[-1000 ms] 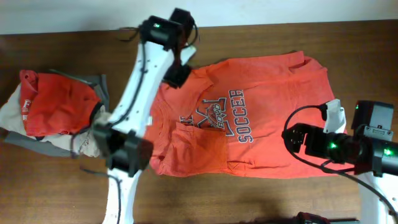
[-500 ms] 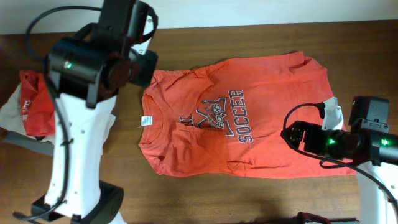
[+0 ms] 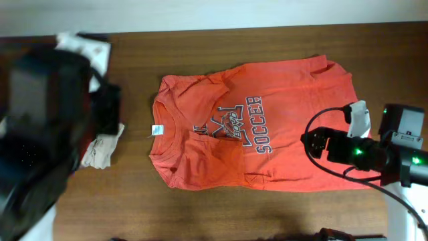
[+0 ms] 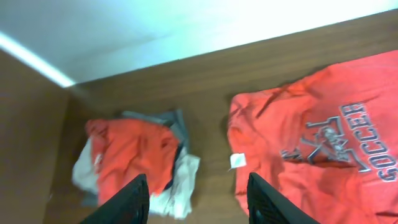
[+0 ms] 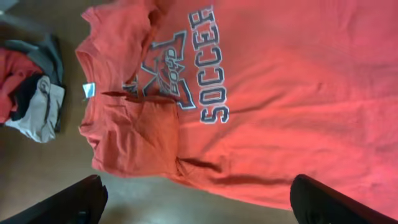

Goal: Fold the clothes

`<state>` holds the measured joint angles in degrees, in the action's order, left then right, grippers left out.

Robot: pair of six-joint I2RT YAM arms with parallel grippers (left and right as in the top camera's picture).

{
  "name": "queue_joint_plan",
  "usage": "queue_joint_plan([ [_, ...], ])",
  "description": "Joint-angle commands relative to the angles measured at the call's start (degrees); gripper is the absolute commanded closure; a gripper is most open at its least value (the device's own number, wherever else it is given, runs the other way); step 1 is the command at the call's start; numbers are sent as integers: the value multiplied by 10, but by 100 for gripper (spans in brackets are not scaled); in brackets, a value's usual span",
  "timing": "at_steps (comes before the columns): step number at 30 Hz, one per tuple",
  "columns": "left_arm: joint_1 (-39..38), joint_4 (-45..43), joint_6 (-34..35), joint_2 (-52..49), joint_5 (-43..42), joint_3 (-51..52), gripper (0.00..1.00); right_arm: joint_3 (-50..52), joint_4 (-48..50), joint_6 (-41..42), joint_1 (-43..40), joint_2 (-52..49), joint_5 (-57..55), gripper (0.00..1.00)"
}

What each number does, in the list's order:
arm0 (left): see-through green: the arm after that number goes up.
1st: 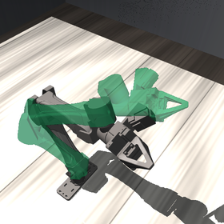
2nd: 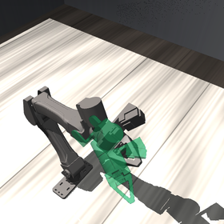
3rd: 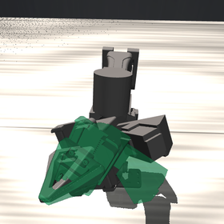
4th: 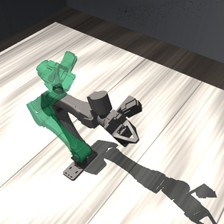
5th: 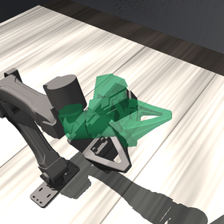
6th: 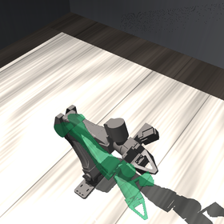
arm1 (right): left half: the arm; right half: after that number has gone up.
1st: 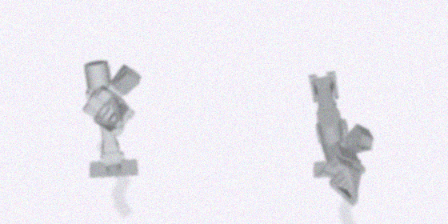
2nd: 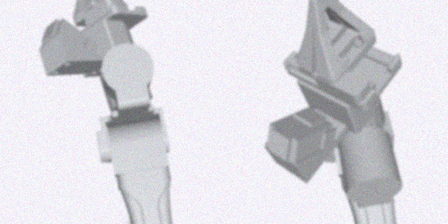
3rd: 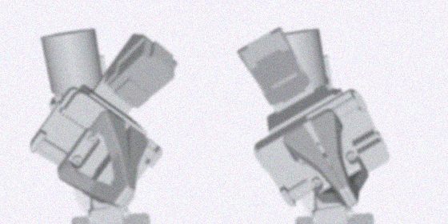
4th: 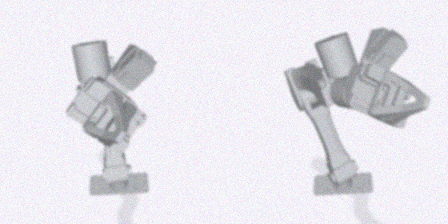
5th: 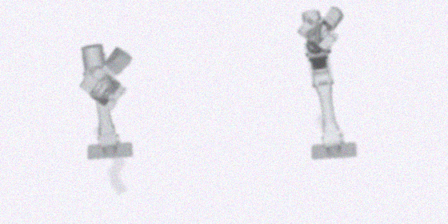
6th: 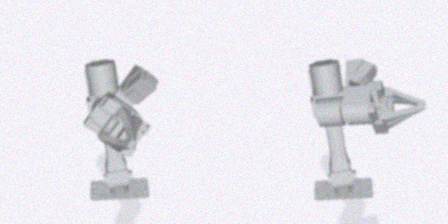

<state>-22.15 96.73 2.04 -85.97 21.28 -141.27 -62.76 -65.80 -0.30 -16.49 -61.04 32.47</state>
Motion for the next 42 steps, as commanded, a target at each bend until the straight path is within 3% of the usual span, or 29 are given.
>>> queue_joint_plan([
  [1, 2, 0, 58, 82, 41, 110, 49, 2, 16, -10, 5, 37, 14, 1],
  [4, 2, -6, 108, 130, 40, 217, 42, 2, 24, -10, 5, 57, 14, 1],
  [7, 2, -54, 104, 146, 6, 325, 34, 2, 26, -10, 5, 69, 14, 1],
  [12, 2, -240, -44, 127, -190, 504, 32, 2, 22, 15, 5, 65, 14, 1],
  [17, 2, -413, -146, 55, -257, 623, 30, 2, 21, 63, 5, 51, 14, 1],
  [25, 1, -546, -187, -150, -260, 642, 33, 2, 15, 68, 5, 37, 14, 1],
  [34, -17, -600, -217, -265, -256, 642, 33, 2, 11, 68, 5, 37, -4, 1],
  [39, -27, -637, -217, -306, -203, 642, 41, 2, 9, 68, 5, 37, -4, 1],
  [42, -27, -651, -219, -314, -199, 642, 56, 2, 7, 68, 5, 37, -4, 1],
])
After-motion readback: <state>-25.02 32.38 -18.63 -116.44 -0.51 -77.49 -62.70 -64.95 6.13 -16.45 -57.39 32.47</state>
